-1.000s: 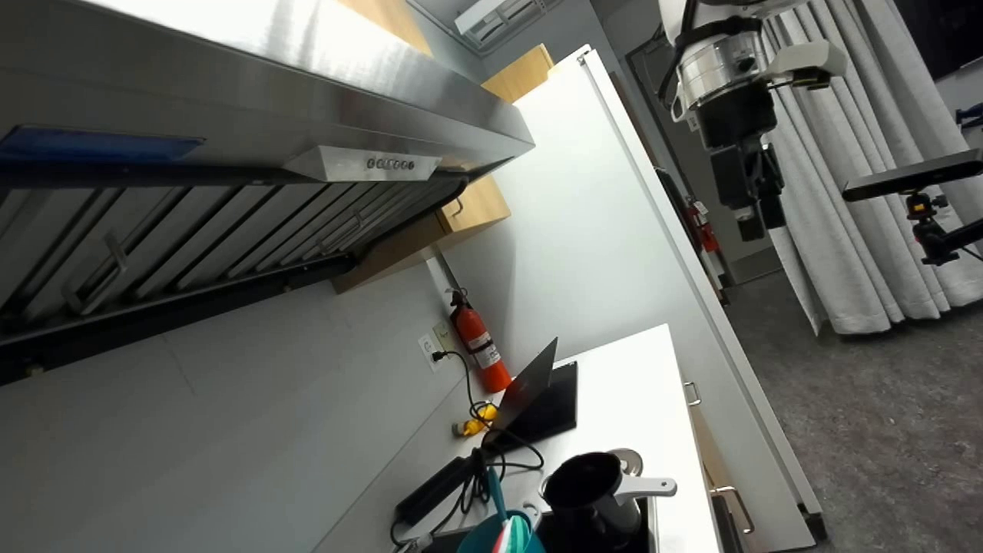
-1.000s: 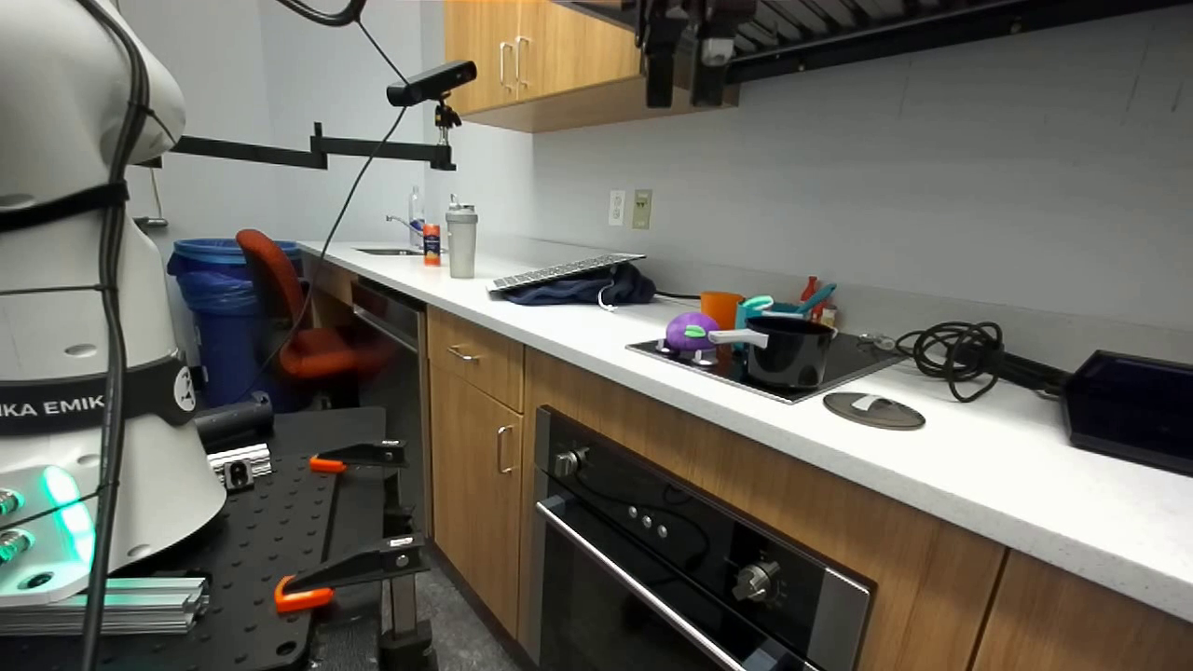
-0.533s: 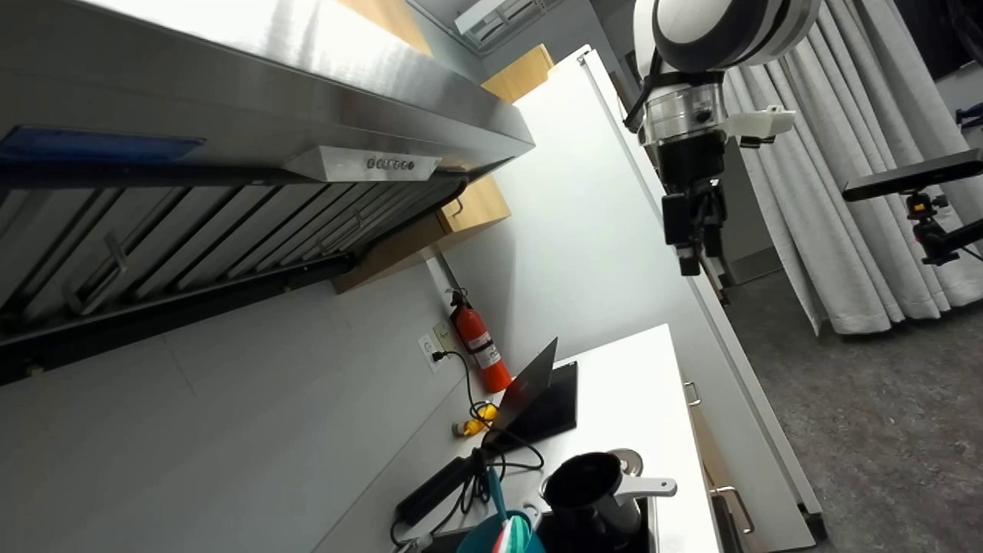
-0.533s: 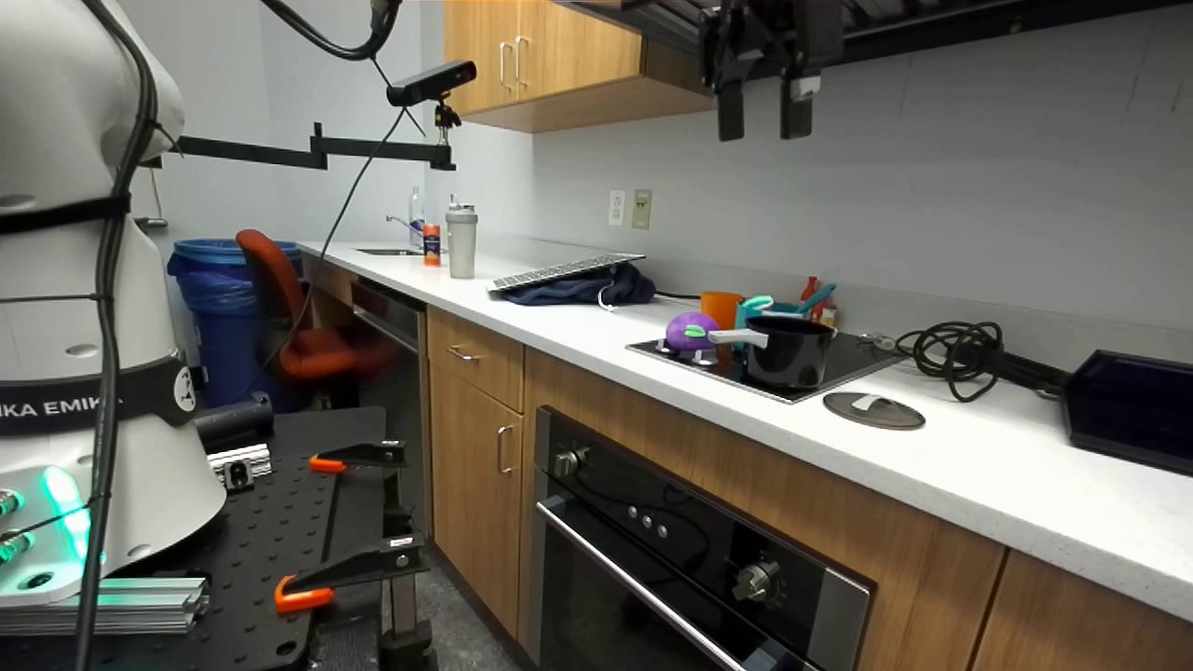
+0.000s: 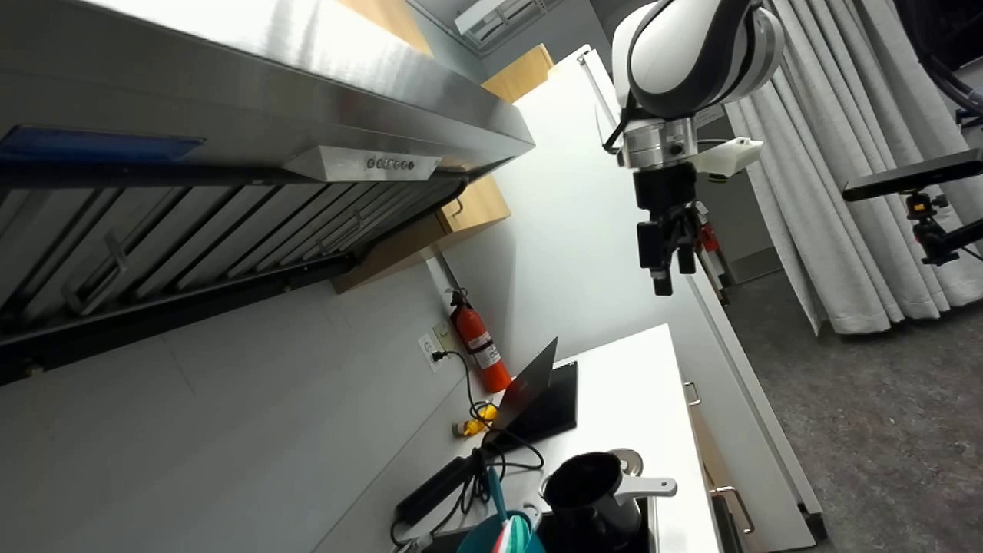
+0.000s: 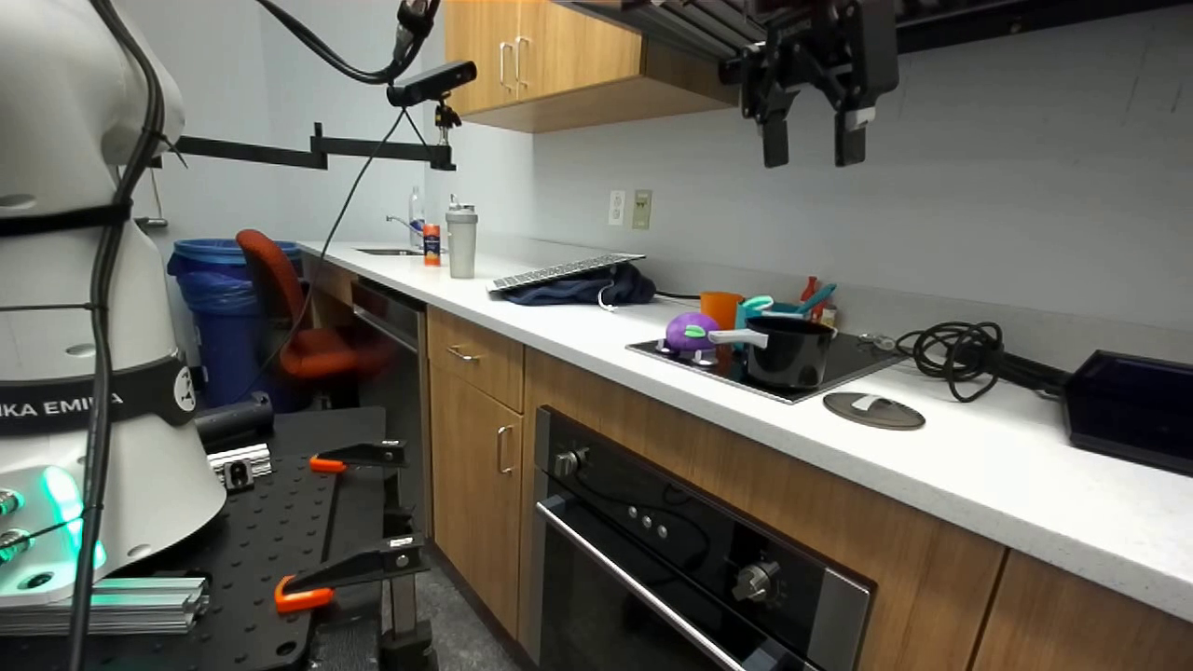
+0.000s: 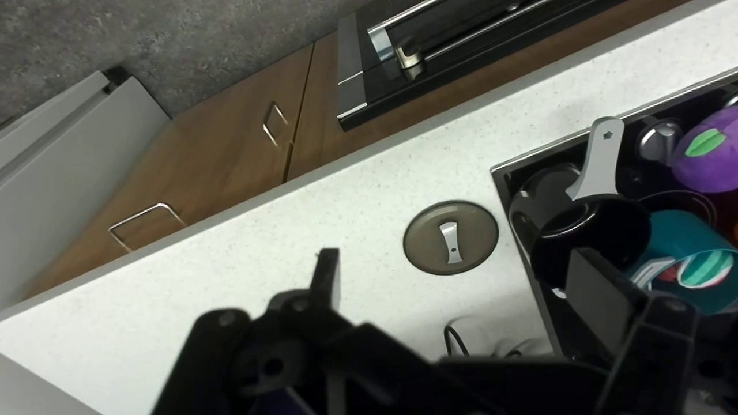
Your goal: Put the lid on the pot
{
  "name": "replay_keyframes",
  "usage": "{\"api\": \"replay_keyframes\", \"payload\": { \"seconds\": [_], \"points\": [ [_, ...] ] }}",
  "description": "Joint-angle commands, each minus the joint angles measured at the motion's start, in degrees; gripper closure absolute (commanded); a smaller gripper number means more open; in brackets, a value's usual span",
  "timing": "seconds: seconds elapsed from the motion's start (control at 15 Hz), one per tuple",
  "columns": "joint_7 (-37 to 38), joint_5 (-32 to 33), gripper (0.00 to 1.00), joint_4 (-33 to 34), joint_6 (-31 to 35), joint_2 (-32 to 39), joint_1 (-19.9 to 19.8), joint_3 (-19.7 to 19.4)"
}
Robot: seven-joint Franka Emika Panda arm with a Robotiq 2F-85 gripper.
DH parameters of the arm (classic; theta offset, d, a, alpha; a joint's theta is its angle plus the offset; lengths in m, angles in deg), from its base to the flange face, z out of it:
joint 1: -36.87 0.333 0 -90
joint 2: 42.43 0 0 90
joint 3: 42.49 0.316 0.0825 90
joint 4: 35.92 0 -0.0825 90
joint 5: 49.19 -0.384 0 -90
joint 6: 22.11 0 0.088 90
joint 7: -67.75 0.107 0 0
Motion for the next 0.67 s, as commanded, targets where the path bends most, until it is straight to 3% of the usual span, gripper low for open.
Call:
{"api": "replay_keyframes", "payload": {
  "seconds": [0.0,0.6],
  "points": [
    [-0.02,-0.04,0.00,0.35,-0.10,0.35,-0.21,0.21],
    [2.42,0.49,0.00,3.04,0.97,4.83,-0.07,0.91]
  ]
}}
